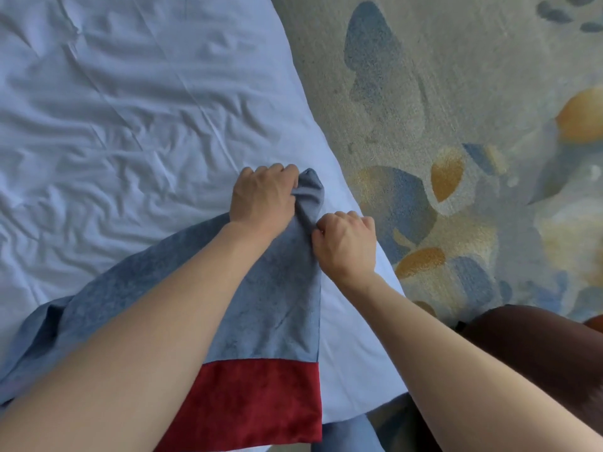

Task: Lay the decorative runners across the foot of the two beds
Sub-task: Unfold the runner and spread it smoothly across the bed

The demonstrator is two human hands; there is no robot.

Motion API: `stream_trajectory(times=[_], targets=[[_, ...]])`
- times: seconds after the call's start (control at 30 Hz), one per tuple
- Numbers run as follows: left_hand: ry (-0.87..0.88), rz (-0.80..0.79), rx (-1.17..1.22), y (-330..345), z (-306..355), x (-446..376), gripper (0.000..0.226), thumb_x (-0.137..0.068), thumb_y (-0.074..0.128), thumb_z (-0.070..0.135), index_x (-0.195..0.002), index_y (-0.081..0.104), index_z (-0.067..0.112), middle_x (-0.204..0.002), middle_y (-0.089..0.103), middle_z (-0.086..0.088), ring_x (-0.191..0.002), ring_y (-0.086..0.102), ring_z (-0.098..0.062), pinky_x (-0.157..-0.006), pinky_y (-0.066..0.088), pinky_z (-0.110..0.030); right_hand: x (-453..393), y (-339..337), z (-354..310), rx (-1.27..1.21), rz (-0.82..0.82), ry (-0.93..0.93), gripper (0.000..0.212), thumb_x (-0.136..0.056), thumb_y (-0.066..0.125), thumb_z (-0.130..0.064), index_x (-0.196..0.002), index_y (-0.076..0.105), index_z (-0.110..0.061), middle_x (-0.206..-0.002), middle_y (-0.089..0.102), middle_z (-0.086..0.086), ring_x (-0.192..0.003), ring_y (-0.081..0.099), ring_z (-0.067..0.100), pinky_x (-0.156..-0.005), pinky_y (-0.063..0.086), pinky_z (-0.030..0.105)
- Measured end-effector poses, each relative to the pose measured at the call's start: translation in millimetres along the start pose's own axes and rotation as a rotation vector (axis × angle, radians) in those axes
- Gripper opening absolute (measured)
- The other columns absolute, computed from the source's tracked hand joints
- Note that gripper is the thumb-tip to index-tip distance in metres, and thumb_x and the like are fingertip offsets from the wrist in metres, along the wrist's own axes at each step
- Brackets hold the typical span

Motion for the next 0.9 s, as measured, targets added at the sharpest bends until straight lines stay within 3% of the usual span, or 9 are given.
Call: stream_trajectory(times=[0.07, 0.17, 0.27, 0.33, 0.47, 0.57, 0.67, 0.8, 0.9], targets=[[0.011, 0.033, -0.012, -7, -6, -3, 0.009, -0.091, 0.058, 0.016, -0.100, 0.057, 0.017, -0.096, 0.063, -0.006, -0.088, 0.057, -0.029, -0.079, 0.036, -0.037, -10, -8, -1, 0.031, 0.058, -0.037, 0.018, -0.084, 0.051, -0.015, -0.068, 0.059, -0.014, -0.072, 0.061, 0.002, -0.077, 0.054, 0.029, -0.075, 0.028, 0.038], [0.137, 0.079, -0.036, -12, 5, 1, 0.031, -0.083, 0.062, 0.016, -0.114, 0.057, 0.015, -0.110, 0.058, -0.007, -0.102, 0.053, -0.030, -0.084, 0.036, -0.039, -22, -18, 3, 0.040, 0.121, -0.042, 0.019, -0.087, 0.051, -0.019, -0.075, 0.066, -0.015, -0.076, 0.063, 0.002, -0.081, 0.055, 0.028, -0.074, 0.024, 0.037], [0.257, 0.018, 0.005, -2, 34, 15, 0.033, -0.085, 0.059, 0.021, -0.118, 0.059, 0.018, -0.117, 0.058, -0.003, -0.108, 0.051, -0.027, -0.088, 0.036, -0.040, -9, -13, 7, 0.025, 0.119, -0.029, 0.027, -0.088, 0.049, -0.030, -0.073, 0.066, -0.015, -0.074, 0.064, 0.003, -0.080, 0.057, 0.030, -0.077, 0.032, 0.040], [0.305, -0.060, -0.044, 13, 45, 27, 0.025, -0.092, 0.051, 0.024, -0.114, 0.062, 0.023, -0.114, 0.058, -0.001, -0.107, 0.050, -0.025, -0.089, 0.036, -0.039, 12, -5, 8, 0.039, 0.109, -0.051, 0.033, -0.087, 0.049, -0.033, -0.061, 0.059, -0.015, -0.065, 0.060, 0.005, -0.071, 0.055, 0.031, -0.073, 0.034, 0.040], [0.351, -0.110, -0.050, 32, 44, 48, 0.038, -0.092, 0.049, 0.017, -0.128, 0.057, 0.028, -0.110, 0.054, -0.001, -0.101, 0.047, -0.024, -0.086, 0.032, -0.035, 41, 15, 5, 0.105, 0.029, -0.078, 0.035, -0.087, 0.054, -0.031, -0.057, 0.040, -0.019, -0.057, 0.047, 0.000, -0.063, 0.046, 0.025, -0.068, 0.025, 0.037], [0.376, -0.124, -0.069, 35, 46, 58, 0.028, -0.092, 0.050, 0.015, -0.115, 0.061, 0.027, -0.101, 0.052, -0.002, -0.094, 0.046, -0.023, -0.080, 0.033, -0.034, 44, 15, 2, 0.071, 0.049, -0.089, 0.034, -0.082, 0.059, -0.016, -0.058, 0.036, -0.020, -0.055, 0.041, -0.002, -0.059, 0.039, 0.022, -0.067, 0.023, 0.037], [0.354, -0.096, -0.091, 33, 51, 54, 0.015, -0.096, 0.048, 0.018, -0.097, 0.063, 0.023, -0.096, 0.052, -0.002, -0.092, 0.048, -0.023, -0.076, 0.030, -0.034, 40, 9, 11, 0.078, 0.062, -0.061, 0.033, -0.086, 0.056, -0.019, -0.058, 0.038, -0.019, -0.057, 0.048, 0.000, -0.063, 0.047, 0.025, -0.070, 0.029, 0.038], [0.301, -0.069, -0.133, 33, 51, 38, 0.016, -0.096, 0.048, 0.016, -0.099, 0.062, 0.022, -0.102, 0.055, -0.003, -0.097, 0.050, -0.025, -0.081, 0.034, -0.036, 47, 11, 21, 0.121, 0.003, 0.013, 0.030, -0.089, 0.051, -0.040, -0.074, 0.065, -0.018, -0.073, 0.064, -0.001, -0.079, 0.058, 0.026, -0.079, 0.033, 0.040], [0.228, -0.037, -0.109, 29, 41, 29, 0.015, -0.093, 0.052, 0.015, -0.100, 0.065, 0.021, -0.103, 0.055, -0.004, -0.097, 0.049, -0.026, -0.081, 0.035, -0.038, 57, 19, 18, 0.123, -0.043, -0.013, 0.027, -0.088, 0.049, -0.034, -0.070, 0.061, -0.018, -0.071, 0.060, -0.002, -0.078, 0.057, 0.026, -0.076, 0.029, 0.038]])
Point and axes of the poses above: each hand's wrist, its own x-axis away from the middle knuckle, its own y-axis out of the palm, z = x × y, the point moved 5 cm from there along -x, towards the middle knuckle
